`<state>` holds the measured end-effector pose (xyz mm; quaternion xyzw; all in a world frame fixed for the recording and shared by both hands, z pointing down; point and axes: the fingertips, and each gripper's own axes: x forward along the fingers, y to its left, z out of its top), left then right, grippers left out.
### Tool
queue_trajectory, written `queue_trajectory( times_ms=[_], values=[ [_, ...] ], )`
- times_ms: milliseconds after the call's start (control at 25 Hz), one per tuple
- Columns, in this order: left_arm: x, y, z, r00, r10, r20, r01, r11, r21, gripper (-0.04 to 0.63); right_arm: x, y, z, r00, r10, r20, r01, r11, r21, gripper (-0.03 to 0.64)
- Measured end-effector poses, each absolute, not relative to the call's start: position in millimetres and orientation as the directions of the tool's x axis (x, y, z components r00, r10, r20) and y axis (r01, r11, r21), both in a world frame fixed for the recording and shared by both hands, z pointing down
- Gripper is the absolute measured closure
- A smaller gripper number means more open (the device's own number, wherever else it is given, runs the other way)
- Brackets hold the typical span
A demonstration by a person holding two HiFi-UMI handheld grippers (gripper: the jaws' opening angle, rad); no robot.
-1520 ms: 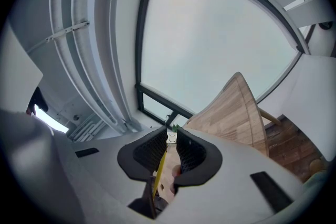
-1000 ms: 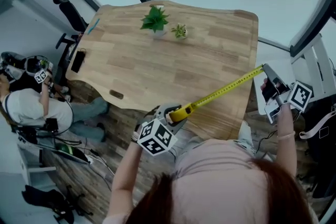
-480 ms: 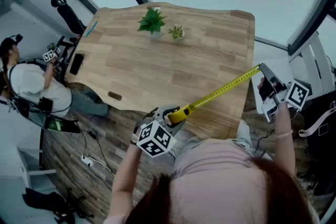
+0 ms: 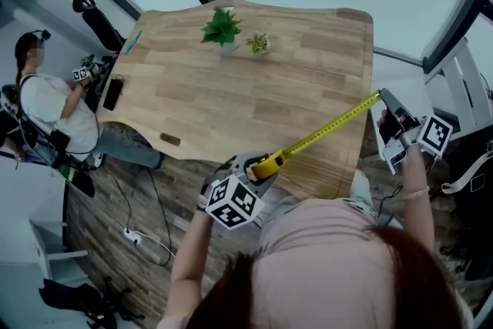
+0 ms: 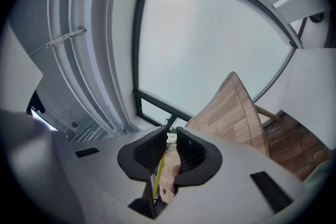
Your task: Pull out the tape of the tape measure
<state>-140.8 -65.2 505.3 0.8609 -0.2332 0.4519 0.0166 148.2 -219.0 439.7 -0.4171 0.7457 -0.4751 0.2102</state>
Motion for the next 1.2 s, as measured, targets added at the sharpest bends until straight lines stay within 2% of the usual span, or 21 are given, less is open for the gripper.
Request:
queue_trajectory(
  times_ms=[1200],
  values=[
    [-121,-76,492,0.496,-0.410,0.765,-0.414,-0.886,-0.207,0.424,119,-216,449,-0.575,-0.815,0.074,-0.389,0.193,-0.901,0.565]
  ],
)
